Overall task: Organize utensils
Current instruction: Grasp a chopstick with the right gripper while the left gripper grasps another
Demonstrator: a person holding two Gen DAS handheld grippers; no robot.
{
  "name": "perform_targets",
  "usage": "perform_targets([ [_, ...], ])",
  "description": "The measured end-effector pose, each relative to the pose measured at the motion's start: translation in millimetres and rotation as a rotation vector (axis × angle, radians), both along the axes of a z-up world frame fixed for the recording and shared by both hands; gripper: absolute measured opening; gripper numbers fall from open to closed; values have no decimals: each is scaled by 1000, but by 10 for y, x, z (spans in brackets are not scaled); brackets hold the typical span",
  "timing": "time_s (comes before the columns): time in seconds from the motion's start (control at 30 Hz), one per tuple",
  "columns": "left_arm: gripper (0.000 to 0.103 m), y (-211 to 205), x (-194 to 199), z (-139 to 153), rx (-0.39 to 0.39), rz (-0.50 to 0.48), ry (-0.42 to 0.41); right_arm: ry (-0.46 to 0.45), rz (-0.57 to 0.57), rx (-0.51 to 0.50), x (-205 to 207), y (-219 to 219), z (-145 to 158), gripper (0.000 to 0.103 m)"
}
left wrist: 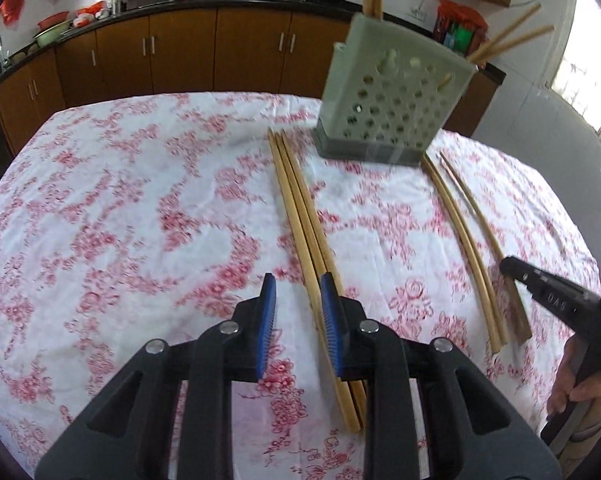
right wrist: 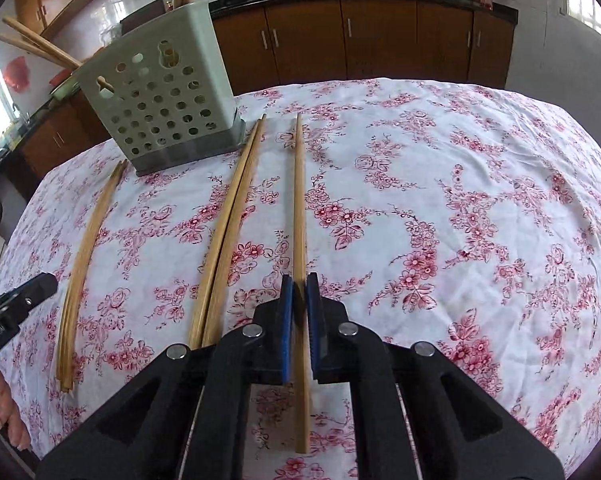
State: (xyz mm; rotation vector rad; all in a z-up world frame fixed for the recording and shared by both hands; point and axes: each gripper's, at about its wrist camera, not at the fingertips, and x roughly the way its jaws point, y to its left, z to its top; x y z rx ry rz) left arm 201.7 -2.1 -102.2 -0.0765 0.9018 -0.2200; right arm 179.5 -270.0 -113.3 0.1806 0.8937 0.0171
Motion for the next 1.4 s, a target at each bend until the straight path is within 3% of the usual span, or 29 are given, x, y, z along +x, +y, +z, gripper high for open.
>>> perform_targets([
  [0.4, 20, -120, 40, -100, 84, -12, 13, -14, 40, -45, -58, 103, -7, 10],
  [0.53, 9, -113, 105, -109, 117, 17, 3, -24, 54, -69, -42, 177, -5, 10],
  [0.87, 9, 549, 327, -109, 129, 155, 14, -36, -58, -109, 96, -165, -17, 8],
  [1.03, 10, 570, 312, -121, 142, 161, -10, -34, -57, -121, 120, -182, -20, 8],
  [1.2, 10, 638, 321, -127, 93, 163, -6, -34, -56, -114, 118, -206, -19, 9],
  [1.4, 10, 655, 304, -130, 96, 164, -6, -33, -55, -132, 111, -157, -23, 9],
])
